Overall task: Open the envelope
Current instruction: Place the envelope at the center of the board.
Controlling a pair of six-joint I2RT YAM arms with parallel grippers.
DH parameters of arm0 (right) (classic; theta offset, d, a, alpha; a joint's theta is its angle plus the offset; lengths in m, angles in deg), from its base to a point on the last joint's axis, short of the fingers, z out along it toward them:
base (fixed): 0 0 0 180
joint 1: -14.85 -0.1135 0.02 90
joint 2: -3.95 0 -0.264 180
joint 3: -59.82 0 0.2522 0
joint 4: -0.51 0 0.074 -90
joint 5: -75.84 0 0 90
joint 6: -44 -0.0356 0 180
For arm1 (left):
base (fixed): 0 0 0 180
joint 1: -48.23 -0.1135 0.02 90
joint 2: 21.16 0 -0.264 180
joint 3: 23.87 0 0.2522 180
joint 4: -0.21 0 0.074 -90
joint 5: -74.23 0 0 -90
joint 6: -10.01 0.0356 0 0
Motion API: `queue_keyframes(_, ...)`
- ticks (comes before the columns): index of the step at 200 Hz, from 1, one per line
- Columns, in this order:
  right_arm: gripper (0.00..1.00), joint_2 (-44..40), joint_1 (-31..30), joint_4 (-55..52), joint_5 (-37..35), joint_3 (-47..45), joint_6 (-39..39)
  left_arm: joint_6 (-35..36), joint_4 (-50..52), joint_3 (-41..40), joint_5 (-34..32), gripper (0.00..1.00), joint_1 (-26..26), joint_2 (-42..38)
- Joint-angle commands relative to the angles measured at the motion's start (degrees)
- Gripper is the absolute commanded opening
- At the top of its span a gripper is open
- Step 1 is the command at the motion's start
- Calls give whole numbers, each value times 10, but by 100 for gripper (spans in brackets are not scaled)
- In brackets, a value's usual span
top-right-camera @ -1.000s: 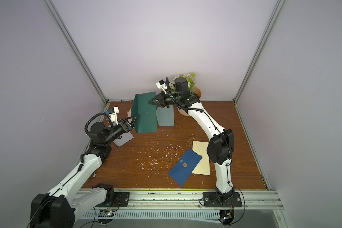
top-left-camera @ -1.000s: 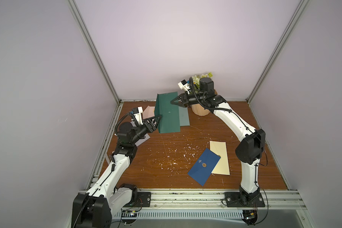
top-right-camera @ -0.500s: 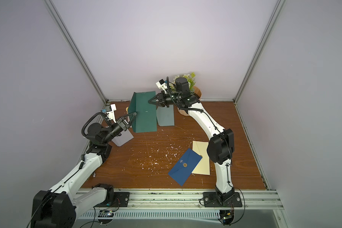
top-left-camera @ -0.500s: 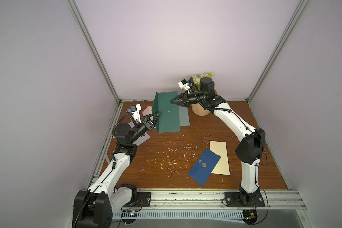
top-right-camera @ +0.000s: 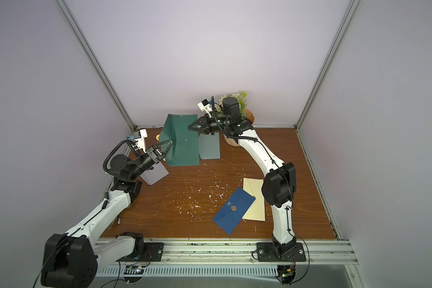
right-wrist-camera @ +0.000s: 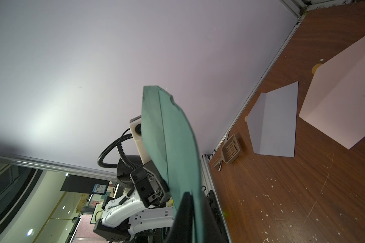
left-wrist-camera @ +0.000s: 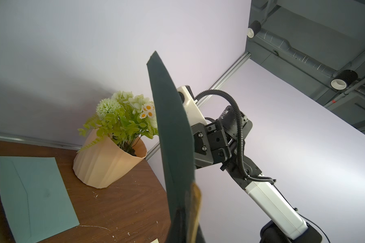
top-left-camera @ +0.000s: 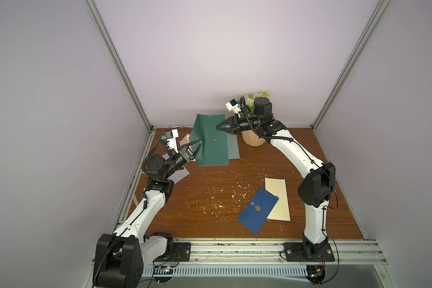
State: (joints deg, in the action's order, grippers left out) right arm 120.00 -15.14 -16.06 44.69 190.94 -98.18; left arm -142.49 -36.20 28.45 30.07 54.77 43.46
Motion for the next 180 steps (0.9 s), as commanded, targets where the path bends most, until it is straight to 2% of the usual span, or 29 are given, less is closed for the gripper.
queue_keyframes(1, 43, -12, -10, 22, 8, 11, 6, -24, -53, 33, 51, 0, 8, 0)
queue_keyframes(11, 52, -9, -12, 19, 7, 14, 8, -26, -58, 36, 48, 0, 10, -1)
queue_keyframes(22, 58, -6, -14, 16, 7, 16, 12, -30, -65, 37, 46, 0, 10, -2)
queue_keyframes(54, 65, 2, -17, 12, 6, 17, 14, -49, -96, 39, 44, 0, 11, 0)
queue_keyframes(131, 70, 20, -36, 18, 8, 16, 5, -70, -137, 48, 39, 0, 24, 30)
queue_keyframes(152, 69, 17, -30, -37, -18, 29, 46, -65, -137, 29, 24, 0, 22, 24)
queue_keyframes(180, 70, 3, -9, -150, -99, 63, 119, -69, -129, -26, 3, 0, 7, 6)
